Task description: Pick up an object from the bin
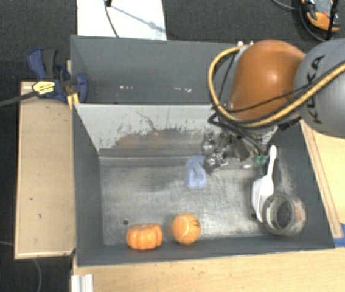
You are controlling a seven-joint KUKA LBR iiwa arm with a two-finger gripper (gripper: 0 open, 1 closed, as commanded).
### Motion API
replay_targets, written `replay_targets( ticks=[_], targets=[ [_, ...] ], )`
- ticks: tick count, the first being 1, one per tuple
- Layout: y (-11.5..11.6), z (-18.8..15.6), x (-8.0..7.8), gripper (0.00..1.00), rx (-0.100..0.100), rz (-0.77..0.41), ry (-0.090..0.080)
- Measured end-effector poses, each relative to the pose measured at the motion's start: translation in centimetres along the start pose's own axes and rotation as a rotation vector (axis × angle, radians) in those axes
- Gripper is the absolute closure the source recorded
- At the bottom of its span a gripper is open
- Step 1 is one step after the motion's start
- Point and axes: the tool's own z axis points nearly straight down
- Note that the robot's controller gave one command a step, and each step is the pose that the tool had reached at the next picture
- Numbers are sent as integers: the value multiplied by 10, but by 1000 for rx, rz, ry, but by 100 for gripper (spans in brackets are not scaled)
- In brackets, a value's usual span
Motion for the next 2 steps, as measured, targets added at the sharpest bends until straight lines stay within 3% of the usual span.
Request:
replay_targets(
  ticks=[1,2],
  targets=[
    [0,0,0,100,0,0,0],
    [5,-40,-1,100,-1,-67,5]
  ],
)
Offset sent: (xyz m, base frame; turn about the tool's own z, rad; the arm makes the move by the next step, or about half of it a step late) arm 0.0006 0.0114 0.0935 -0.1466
